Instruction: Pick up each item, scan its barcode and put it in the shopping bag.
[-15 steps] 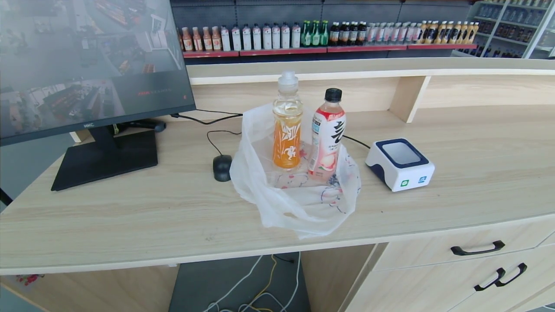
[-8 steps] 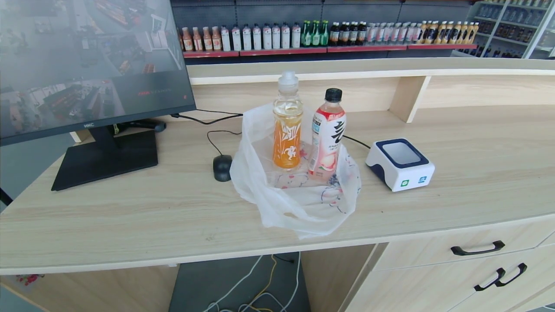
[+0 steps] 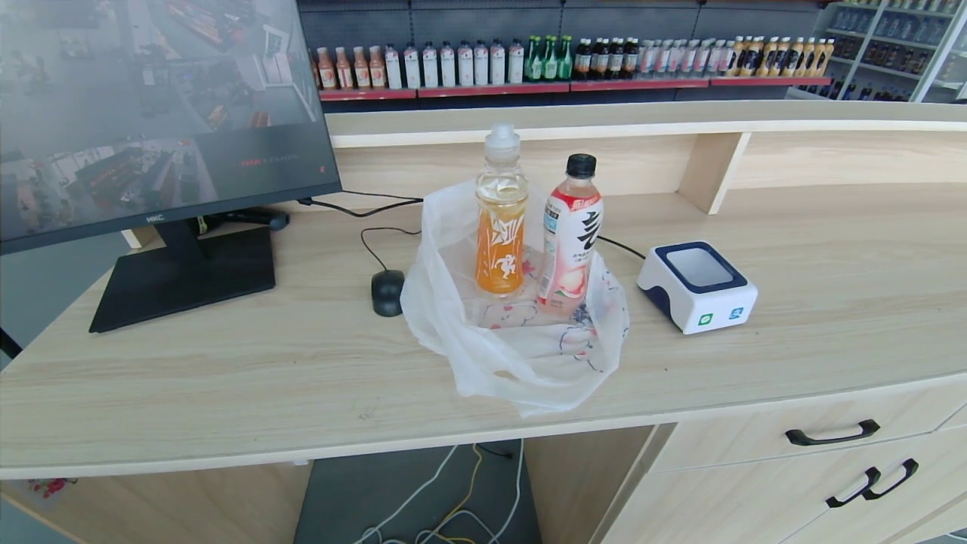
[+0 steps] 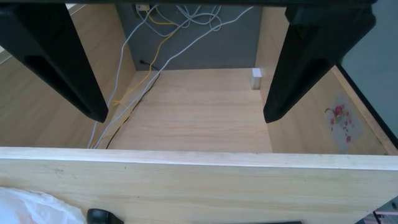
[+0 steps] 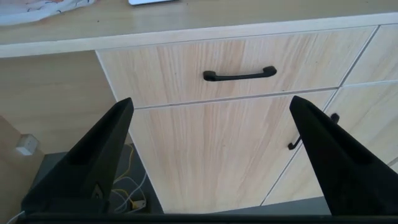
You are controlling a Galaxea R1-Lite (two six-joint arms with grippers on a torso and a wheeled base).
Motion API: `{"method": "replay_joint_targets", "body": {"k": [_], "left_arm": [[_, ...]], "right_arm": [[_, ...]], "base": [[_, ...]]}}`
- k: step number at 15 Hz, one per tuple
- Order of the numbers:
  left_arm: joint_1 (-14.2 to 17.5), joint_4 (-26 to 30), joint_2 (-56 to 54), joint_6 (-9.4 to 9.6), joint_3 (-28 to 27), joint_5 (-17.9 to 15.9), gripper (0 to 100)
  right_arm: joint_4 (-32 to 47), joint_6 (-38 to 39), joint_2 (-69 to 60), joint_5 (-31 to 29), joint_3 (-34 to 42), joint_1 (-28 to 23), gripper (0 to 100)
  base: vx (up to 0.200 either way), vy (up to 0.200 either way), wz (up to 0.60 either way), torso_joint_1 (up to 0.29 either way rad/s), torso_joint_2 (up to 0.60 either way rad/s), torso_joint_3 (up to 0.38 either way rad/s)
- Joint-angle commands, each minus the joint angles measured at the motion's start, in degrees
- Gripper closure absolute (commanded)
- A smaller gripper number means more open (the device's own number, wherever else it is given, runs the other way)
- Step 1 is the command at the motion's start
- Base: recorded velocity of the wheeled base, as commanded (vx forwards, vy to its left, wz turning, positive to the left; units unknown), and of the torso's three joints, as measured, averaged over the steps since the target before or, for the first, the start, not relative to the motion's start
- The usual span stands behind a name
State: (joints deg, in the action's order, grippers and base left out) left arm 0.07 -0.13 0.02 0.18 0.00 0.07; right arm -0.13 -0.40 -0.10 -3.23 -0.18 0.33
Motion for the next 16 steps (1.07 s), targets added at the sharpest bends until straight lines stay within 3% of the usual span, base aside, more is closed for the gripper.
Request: {"method": "replay_joint_targets", "body": {"k": [1,5,16], "left_arm": [[0.0,0.0,0.0,-0.01,0.0,-0.1,0],[-0.1,0.0,0.0,0.17,0.0,-0.1,0],[0.0,0.0,0.0,-0.45,0.0,0.0,0]], "right_arm": [[0.0,0.0,0.1,0.0,0.0,0.0,0],[0.0,0.0,0.1,0.0,0.0,0.0,0],[0.0,0.0,0.1,0.0,0.0,0.0,0]], "base": [[0.0,0.0,0.0,0.0,0.0,0.0],[0.0,0.0,0.0,0.0,0.0,0.0],[0.0,-0.2,0.0,0.002,0.01,0.004]]}}
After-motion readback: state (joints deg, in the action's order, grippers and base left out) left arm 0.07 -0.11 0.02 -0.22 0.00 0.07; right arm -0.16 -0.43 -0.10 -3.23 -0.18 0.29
